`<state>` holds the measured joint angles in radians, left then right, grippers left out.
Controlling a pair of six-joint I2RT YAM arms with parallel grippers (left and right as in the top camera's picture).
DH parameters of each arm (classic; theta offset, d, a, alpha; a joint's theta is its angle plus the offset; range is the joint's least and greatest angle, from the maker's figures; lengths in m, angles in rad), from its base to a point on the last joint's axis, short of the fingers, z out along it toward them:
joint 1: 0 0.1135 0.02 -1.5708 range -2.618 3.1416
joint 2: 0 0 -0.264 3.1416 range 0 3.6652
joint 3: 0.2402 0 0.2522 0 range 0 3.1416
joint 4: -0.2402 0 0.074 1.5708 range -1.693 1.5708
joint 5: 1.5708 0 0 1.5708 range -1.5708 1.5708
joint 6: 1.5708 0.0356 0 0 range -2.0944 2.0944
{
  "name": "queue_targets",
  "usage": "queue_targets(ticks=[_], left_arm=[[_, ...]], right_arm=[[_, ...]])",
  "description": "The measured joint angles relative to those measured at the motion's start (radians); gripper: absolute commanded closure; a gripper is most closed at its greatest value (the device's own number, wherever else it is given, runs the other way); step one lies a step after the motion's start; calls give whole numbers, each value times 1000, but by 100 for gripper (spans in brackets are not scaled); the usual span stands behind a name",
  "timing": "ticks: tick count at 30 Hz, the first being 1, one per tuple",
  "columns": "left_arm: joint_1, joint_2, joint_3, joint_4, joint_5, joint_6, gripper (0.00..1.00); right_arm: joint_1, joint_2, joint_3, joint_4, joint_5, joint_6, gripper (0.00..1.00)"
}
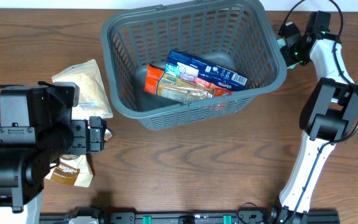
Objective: Pack container
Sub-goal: 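Carry the wipes pack into the basket and release it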
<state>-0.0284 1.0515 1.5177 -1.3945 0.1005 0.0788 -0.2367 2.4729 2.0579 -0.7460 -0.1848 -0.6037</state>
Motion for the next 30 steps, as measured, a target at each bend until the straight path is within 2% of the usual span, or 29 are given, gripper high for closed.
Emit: queue_targets(ticks=[4, 9, 18, 24, 30], left_arm=[[0, -10, 0, 0, 0, 0, 1], [0, -27, 0, 0, 0, 0, 1], [0, -33, 0, -6, -13, 0, 1], [0, -57, 0, -18, -84, 0, 1], [0, -160, 0, -11, -131, 0, 1]], right_arm=[[0, -18, -1, 0, 2, 10, 99], [0, -130, -8, 3, 4, 23, 99], [2, -508, -5, 37, -8, 122, 99], [41, -648, -3, 64, -156, 212, 99], [161, -671, -4, 12, -290, 279, 99]])
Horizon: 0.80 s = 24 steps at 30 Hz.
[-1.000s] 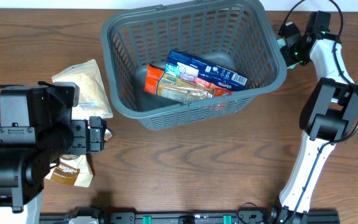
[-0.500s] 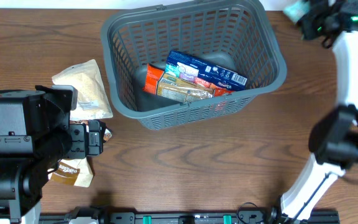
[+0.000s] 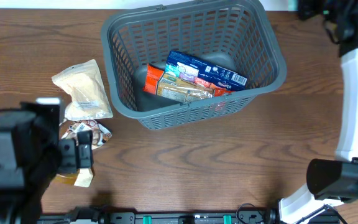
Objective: Pack container
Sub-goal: 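Carry the wipes pack into the basket and release it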
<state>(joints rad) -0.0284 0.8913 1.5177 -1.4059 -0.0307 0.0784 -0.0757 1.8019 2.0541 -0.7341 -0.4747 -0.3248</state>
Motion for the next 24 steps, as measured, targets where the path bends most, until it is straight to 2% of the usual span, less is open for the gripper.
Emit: queue_targets(ticks=[6, 12, 14, 16, 18, 19, 24], left_arm=[[0, -127, 0, -3, -23, 0, 1], [0, -170, 1, -33, -29, 0, 1], [0, -169, 1, -35, -29, 0, 1], [0, -169, 1, -37, -30, 0, 1], [0, -169, 1, -39, -31, 0, 1], [0, -169, 1, -39, -34, 0, 1], [0, -169, 1, -43, -50, 3, 1]], right_arm=[[180, 4, 0, -61, -32, 4, 99], [317, 4, 0, -151, 26, -3, 98], [349, 4, 0, -176, 49, -9, 72], [372, 4, 0, -192, 72, -17, 28], [383, 4, 0, -196, 87, -24, 9], [386, 3, 0, -200, 93, -26, 1], [387, 3, 0, -224, 119, -35, 1]])
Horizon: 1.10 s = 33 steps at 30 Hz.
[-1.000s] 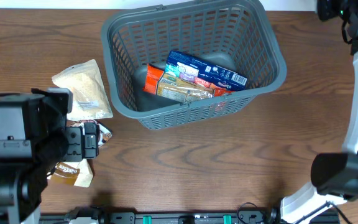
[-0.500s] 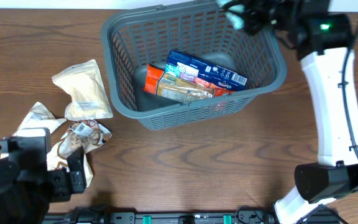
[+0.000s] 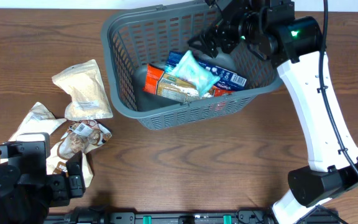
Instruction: Pack container
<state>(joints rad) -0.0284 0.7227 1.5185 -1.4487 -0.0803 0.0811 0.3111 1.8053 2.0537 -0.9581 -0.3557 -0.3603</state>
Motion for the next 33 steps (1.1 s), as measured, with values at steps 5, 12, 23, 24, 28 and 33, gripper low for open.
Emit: queue_targets(ticks=[5, 12, 23, 24, 28, 33], left_arm=[[0, 0, 0, -10, -11, 6, 1], [0, 0, 0, -22, -47, 6, 1], [0, 0, 0, -30, -66, 6, 1], [0, 0, 0, -30, -69, 6, 1], [0, 0, 0, -34, -80, 6, 1], [0, 0, -2, -33, -108, 5, 1]], right_arm=[[0, -6, 0, -5, 36, -2, 1], [0, -132, 0, -5, 227, 17, 1], [-155, -399, 8, -143, 666, 243, 1], [-191, -404, 8, -167, 683, 270, 1], [-348, -407, 8, -272, 724, 374, 1], [-522, -408, 7, -372, 733, 470, 1]])
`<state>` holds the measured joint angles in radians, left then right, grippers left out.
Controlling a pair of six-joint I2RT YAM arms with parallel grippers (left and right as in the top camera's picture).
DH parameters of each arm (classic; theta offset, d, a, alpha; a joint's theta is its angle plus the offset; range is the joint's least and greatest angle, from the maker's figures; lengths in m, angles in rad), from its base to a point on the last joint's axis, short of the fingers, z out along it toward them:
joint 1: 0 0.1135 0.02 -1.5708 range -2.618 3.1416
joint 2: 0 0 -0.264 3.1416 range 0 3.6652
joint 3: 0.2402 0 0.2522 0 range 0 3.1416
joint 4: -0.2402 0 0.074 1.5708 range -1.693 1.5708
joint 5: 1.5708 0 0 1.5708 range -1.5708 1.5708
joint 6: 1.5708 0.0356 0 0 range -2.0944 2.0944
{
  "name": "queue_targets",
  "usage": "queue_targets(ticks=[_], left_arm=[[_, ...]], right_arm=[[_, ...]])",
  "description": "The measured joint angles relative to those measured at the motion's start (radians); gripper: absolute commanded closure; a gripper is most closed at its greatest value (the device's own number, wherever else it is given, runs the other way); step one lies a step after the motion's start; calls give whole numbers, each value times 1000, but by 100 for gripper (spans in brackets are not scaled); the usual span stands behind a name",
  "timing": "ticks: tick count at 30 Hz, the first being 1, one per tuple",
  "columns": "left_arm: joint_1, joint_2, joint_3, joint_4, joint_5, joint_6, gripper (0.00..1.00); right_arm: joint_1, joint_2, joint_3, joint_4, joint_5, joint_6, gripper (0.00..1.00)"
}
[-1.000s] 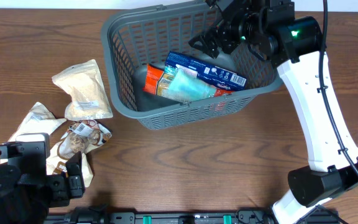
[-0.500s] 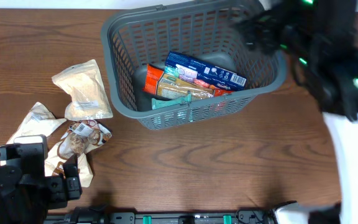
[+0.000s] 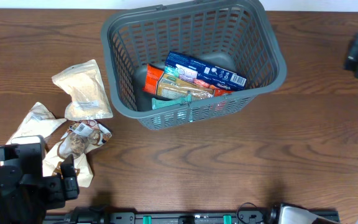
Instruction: Pack container
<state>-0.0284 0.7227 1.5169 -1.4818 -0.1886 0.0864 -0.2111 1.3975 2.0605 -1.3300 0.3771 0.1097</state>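
A grey plastic basket (image 3: 277, 62) stands at the table's far middle. Inside it lie a blue box (image 3: 207, 70), an orange package (image 3: 156, 78) and a teal packet (image 3: 166, 103) against the near wall. Left of the basket a beige pouch (image 3: 84, 90), a small printed snack packet (image 3: 82, 134) and a white-and-brown bag (image 3: 33, 121) lie on the table. My left gripper (image 3: 68, 185) hangs low at the near left, beside those bags; how its jaws stand does not show. My right arm is a dark blur at the right edge.
The wooden table (image 3: 229, 162) stretches in front of the basket. A black rail (image 3: 185, 218) runs along the near edge. A brown pouch (image 3: 82, 174) lies partly under my left arm.
My right arm was over the basket with a teal packet at its gripper; now it is at the right edge and the packet lies in the basket. The left arm shifted slightly nearer.
My left gripper was over the bags left of the basket and my right arm at the far right corner. Then the left arm was nearer the front edge. Later the right gripper held a teal packet above the basket, which now lies inside.
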Motion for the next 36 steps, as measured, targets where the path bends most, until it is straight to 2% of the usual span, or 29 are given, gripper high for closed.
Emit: queue_targets(ticks=[3, 8, 13, 19, 23, 28, 33, 36], left_arm=[[0, 0, -15, 3, -21, -1, 1], [0, 0, -58, 13, -32, -6, 1], [0, 0, -101, 46, -41, -8, 1], [0, 0, -117, 88, -48, -8, 1], [0, 0, -117, 90, -48, -8, 1], [0, 0, -117, 77, -48, -8, 1], [0, 0, -117, 76, -48, -8, 1], [0, 0, -118, 76, -49, -8, 1]], right_arm=[[-97, 0, 0, -51, -1, 59, 1], [-171, 0, 0, -121, -1, 134, 1], [-191, 0, 0, -165, -2, 214, 1], [-191, 0, 0, -175, -4, 245, 1], [-191, 0, -1, -195, -25, 238, 8], [-191, -10, -56, -161, -83, 178, 11], [-191, -21, -226, -51, -124, 119, 7], [-191, -24, -381, 73, -162, 61, 7]])
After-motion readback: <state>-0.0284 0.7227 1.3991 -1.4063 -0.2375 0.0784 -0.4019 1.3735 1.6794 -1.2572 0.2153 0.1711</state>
